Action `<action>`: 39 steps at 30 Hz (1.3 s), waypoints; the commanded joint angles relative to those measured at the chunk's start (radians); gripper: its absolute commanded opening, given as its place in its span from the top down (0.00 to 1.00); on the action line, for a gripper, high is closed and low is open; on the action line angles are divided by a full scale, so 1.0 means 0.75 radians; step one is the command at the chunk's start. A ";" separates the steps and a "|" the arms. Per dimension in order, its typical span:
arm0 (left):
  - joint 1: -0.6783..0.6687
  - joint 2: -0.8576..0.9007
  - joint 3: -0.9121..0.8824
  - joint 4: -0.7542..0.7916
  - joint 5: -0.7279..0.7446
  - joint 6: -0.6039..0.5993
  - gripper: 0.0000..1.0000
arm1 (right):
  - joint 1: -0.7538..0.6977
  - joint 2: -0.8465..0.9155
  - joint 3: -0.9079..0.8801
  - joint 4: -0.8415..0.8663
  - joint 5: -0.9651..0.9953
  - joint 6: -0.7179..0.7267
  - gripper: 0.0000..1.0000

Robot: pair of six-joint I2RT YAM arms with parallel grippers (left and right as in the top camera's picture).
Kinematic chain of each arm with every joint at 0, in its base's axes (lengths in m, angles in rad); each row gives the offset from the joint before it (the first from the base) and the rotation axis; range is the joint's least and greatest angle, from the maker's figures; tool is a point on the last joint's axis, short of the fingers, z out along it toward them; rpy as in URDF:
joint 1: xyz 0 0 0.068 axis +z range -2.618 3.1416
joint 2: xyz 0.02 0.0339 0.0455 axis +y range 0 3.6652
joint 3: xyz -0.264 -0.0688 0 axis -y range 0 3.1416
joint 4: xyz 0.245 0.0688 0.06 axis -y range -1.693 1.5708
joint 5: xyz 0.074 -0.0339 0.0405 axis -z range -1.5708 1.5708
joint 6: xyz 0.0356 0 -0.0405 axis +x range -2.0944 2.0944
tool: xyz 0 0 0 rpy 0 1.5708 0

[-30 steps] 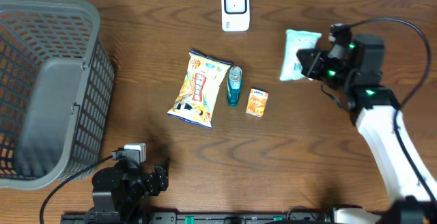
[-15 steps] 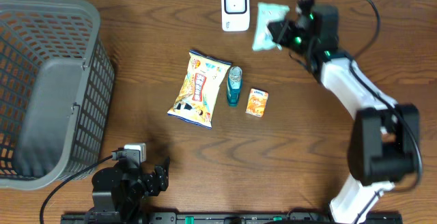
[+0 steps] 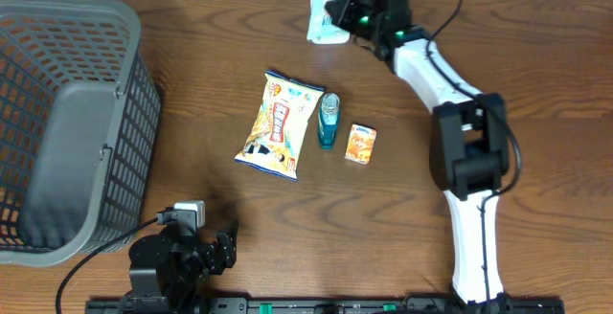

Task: Scan the item barcode
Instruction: 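Lift the mint-green pack and carry it toward the white scanner, then hold the mint-green pack's face in front of the scanner window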

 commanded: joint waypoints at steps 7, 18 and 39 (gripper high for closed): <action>0.002 -0.006 0.005 -0.018 0.017 -0.008 0.20 | 0.057 0.025 0.074 -0.138 0.269 0.083 0.99; 0.002 -0.006 0.005 -0.018 0.017 -0.008 0.20 | 0.042 0.025 0.074 -0.164 0.344 0.163 0.99; 0.002 -0.006 0.005 -0.018 0.017 -0.008 0.19 | 0.044 0.014 0.074 -0.279 0.345 0.183 0.99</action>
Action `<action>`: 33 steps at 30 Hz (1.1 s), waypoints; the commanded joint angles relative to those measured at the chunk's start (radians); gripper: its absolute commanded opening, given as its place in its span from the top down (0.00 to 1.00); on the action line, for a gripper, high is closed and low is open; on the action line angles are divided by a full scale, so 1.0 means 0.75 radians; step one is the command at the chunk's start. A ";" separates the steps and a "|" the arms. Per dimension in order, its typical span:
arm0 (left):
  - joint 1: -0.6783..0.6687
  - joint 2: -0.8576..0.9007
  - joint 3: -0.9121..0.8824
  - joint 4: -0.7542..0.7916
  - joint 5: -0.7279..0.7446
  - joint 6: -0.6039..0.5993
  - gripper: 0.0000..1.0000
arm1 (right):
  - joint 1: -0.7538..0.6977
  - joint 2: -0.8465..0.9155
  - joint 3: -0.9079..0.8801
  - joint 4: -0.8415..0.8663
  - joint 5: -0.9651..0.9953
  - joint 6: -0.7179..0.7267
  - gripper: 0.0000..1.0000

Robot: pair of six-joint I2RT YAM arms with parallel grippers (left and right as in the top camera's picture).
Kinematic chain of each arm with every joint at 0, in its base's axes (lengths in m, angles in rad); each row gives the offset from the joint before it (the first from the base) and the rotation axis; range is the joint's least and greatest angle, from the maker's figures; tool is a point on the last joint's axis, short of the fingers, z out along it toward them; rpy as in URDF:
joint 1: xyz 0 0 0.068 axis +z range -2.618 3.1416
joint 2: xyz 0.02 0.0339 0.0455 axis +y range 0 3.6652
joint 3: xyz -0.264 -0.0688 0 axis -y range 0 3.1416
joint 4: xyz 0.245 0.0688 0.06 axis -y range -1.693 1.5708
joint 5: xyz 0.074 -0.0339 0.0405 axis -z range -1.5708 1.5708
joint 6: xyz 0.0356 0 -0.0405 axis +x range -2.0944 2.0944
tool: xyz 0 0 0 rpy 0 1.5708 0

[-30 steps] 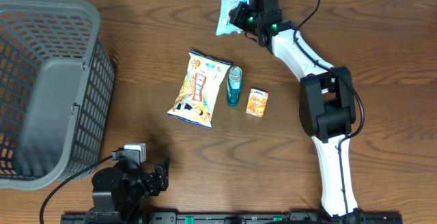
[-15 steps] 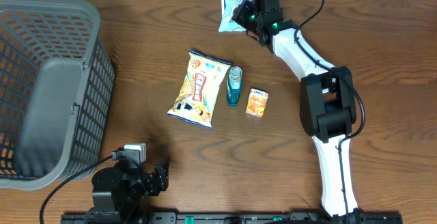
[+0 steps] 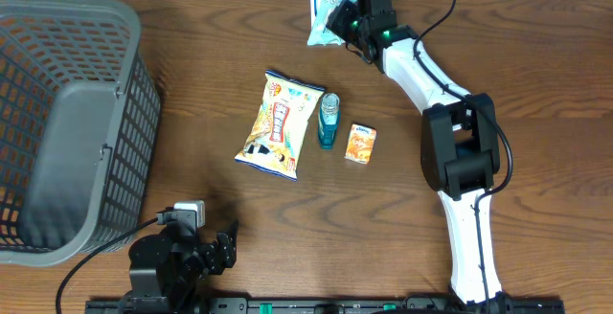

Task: Scan the item barcode
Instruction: 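Hold the mint-green pack's face in front of the scanner window, then carry the mint-green pack off to the right table edge and release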

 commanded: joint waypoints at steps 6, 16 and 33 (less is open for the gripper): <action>0.002 -0.006 0.005 -0.018 0.017 -0.008 0.20 | -0.004 -0.120 0.009 -0.238 0.188 -0.035 0.99; 0.002 -0.006 0.005 -0.017 0.017 -0.008 0.19 | -0.023 -0.466 0.009 -0.674 0.489 -0.067 0.99; 0.002 -0.006 0.005 -0.018 0.017 -0.007 0.20 | -0.330 -0.638 0.003 -1.437 1.202 -0.003 0.99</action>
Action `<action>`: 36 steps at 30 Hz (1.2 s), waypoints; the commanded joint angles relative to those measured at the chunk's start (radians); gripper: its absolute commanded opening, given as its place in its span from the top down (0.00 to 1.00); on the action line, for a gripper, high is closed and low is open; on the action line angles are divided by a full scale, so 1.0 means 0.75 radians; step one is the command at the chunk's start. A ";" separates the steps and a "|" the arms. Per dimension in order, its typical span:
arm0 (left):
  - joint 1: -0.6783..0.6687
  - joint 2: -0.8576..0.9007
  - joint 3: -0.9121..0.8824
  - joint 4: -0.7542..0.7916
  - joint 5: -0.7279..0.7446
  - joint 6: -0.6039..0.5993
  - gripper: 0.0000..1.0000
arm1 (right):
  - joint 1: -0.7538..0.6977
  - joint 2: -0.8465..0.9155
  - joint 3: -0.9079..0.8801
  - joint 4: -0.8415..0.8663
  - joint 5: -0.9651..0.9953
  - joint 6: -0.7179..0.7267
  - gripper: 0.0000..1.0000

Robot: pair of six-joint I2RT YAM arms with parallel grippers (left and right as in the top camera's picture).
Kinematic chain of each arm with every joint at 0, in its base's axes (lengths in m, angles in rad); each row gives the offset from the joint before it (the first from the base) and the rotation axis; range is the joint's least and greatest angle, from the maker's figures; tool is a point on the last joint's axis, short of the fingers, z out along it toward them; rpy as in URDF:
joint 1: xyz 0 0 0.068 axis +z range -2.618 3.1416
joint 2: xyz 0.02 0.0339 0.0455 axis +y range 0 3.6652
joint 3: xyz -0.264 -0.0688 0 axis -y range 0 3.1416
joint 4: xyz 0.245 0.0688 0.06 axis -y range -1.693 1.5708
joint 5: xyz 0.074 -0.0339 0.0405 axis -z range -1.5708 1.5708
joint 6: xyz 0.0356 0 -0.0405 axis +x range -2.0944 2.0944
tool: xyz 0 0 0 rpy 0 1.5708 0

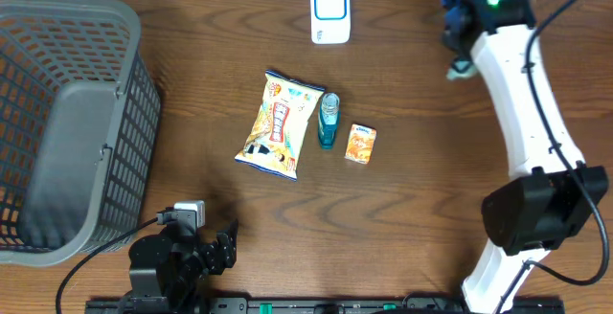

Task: Scan the item barcode
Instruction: 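Carry the mint-green pack off to the right table edge and release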

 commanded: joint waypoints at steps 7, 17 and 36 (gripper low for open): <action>0.002 -0.006 0.005 -0.018 0.016 -0.008 0.20 | -0.372 0.016 -0.039 -0.069 0.165 0.105 0.99; 0.002 -0.006 0.005 -0.018 0.016 -0.007 0.20 | -0.808 0.016 -0.391 0.241 0.159 0.094 0.99; 0.002 -0.006 0.005 -0.018 0.016 -0.008 0.20 | -1.200 -0.025 -0.573 0.552 -0.430 -0.193 0.42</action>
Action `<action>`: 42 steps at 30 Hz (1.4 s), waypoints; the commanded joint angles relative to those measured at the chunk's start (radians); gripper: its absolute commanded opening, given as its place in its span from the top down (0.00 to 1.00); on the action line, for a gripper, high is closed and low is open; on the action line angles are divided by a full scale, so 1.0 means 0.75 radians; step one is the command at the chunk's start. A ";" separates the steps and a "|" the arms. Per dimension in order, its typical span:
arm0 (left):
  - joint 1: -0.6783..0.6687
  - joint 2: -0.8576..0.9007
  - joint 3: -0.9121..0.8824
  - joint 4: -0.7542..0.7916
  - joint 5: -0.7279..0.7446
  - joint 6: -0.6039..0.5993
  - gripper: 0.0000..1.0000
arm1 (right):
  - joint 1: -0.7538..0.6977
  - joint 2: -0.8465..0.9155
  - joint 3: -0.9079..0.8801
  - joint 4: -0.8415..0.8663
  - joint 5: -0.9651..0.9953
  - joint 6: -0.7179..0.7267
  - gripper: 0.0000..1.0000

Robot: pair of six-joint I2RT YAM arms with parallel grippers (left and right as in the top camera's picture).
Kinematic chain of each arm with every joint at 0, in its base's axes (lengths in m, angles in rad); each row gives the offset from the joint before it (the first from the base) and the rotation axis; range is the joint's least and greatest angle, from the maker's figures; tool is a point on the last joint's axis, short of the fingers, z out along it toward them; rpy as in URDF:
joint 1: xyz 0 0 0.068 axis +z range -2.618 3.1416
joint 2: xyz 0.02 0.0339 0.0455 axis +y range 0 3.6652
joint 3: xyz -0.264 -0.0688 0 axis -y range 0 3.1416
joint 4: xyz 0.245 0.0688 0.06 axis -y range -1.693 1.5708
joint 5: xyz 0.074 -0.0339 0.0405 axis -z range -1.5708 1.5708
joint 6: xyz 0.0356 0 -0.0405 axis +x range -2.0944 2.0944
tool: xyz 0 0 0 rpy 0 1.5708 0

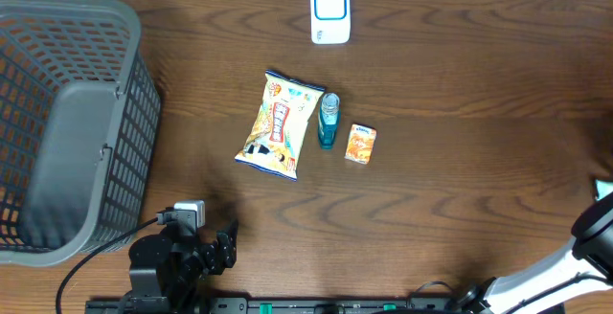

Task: Scan the item barcode
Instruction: 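Carry the mint-green pack off to the right table edge and release, then move the right gripper over to the orange Kleenex pack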

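The white scanner with a blue face [330, 11] lies at the back edge of the table. A yellow chip bag [280, 124], a small blue bottle [329, 120] and an orange box [361, 144] lie in a row mid-table. My left gripper [222, 242] rests low at the front left, holding nothing; its jaws are too dark to read. Of the right arm only a dark joint [596, 226] and a white link [536, 280] show at the lower right. A teal sliver [604, 189] shows at the right edge; the right gripper itself is out of frame.
A big grey mesh basket [67, 123] fills the left side of the table. A cable [91, 257] runs by the left arm's base at the front edge.
The right arm was stretched over the back right corner with a pale teal packet. It has swung away to the lower right edge and is almost wholly out of frame.
At first my right gripper held a pale teal packet over the scanner, covering it. Then the packet sat tilted next to the scanner. Later arm and packet were at the back right, the scanner bare. Now the arm is at the lower right edge. The left arm never moved.
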 commanded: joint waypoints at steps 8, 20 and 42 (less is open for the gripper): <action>0.002 -0.006 0.005 -0.018 0.017 -0.008 0.19 | 0.016 -0.377 0.064 -0.095 -0.328 -0.094 0.44; 0.002 -0.006 0.005 -0.018 0.017 -0.008 0.20 | 0.114 -1.024 0.056 -0.431 -0.241 0.036 0.95; 0.002 -0.006 0.005 -0.018 0.017 -0.008 0.20 | 0.968 -1.046 -0.207 -0.490 -0.332 -0.011 0.86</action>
